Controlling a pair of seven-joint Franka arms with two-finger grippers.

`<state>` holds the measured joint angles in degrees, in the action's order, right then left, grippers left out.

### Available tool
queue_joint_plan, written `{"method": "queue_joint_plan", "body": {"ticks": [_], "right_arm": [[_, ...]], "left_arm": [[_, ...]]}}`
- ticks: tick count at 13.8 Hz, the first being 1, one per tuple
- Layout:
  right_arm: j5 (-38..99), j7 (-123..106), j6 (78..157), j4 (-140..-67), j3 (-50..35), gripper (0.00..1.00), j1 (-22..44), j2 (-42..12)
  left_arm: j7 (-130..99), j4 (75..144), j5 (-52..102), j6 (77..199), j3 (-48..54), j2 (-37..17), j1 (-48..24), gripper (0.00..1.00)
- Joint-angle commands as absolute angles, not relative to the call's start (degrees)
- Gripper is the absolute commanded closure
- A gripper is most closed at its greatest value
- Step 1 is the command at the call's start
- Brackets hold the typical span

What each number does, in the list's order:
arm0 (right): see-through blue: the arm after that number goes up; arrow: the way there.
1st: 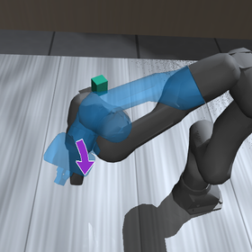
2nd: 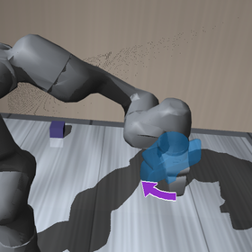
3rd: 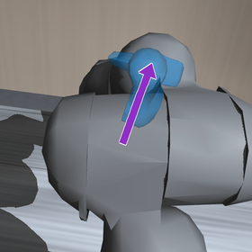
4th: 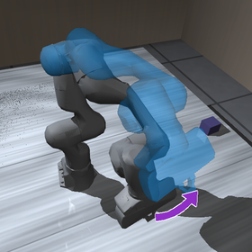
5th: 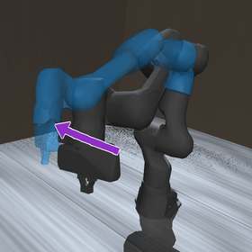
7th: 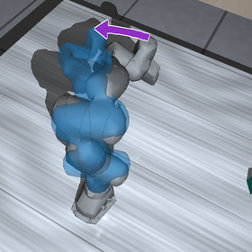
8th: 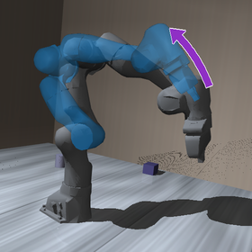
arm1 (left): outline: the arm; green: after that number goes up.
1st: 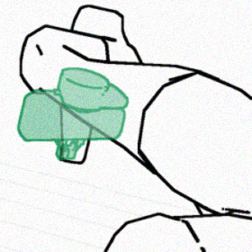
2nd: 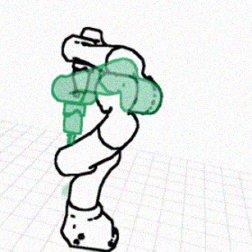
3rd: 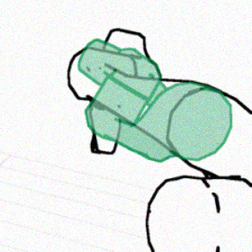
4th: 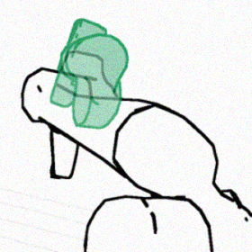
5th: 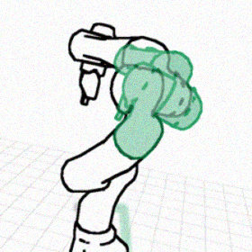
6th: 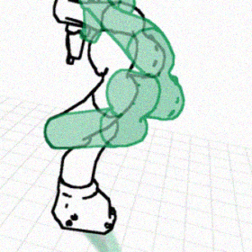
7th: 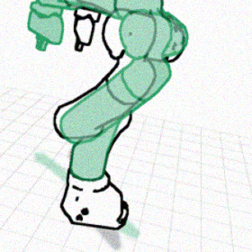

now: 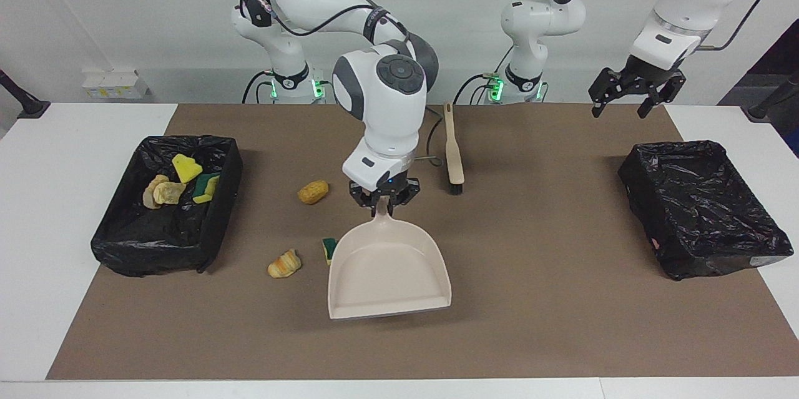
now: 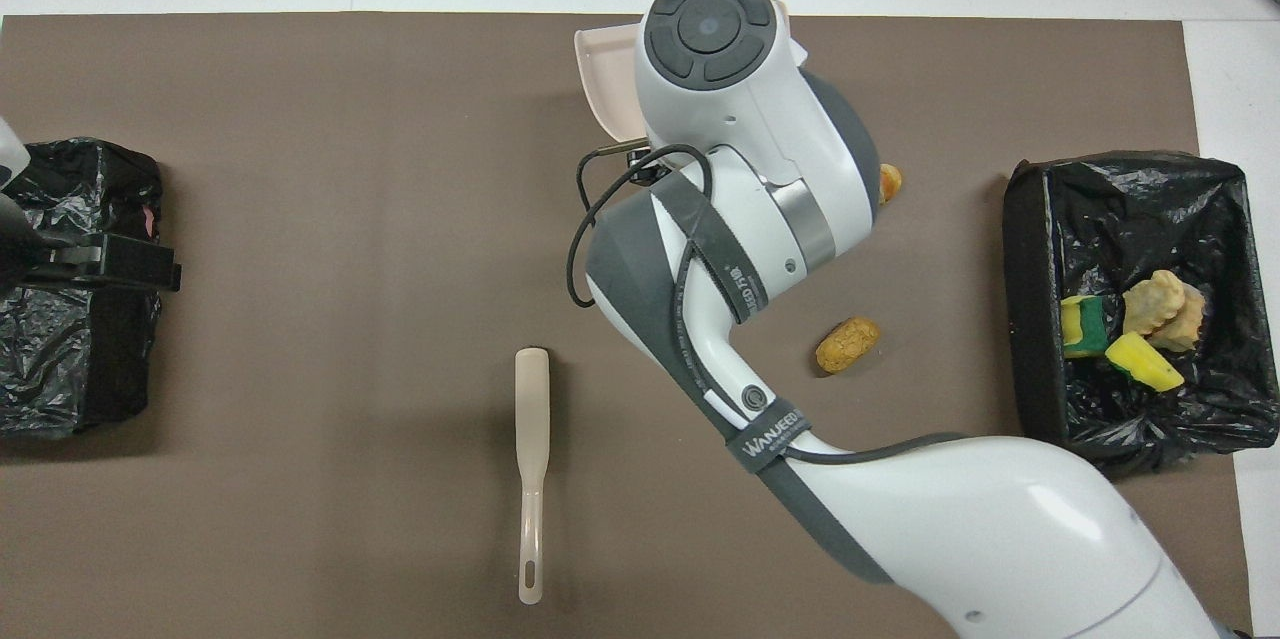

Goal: Sweep and dump trash in bin
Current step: 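Carry the empty dustpan back to the table center with the right gripper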

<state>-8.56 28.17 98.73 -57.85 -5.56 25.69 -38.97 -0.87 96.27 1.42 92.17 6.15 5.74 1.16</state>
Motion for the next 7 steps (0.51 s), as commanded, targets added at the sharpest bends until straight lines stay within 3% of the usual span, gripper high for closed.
{"method": "queue_joint_plan", "body": {"ticks": [1, 7], "right_arm": [[-5.80, 34.60, 102.90, -54.58, -6.15, 1.00, 27.84, -43.57], [-5.54, 38.76, 107.93, -54.58, -7.64, 1.00, 31.90, -49.39]], "left_arm": [[-0.09, 96.06, 0.53, 91.23, 6.33, 5.71, 1.32, 0.00], [-0.18, 96.06, 0.53, 91.14, 6.33, 5.71, 1.32, 0.00]]}}
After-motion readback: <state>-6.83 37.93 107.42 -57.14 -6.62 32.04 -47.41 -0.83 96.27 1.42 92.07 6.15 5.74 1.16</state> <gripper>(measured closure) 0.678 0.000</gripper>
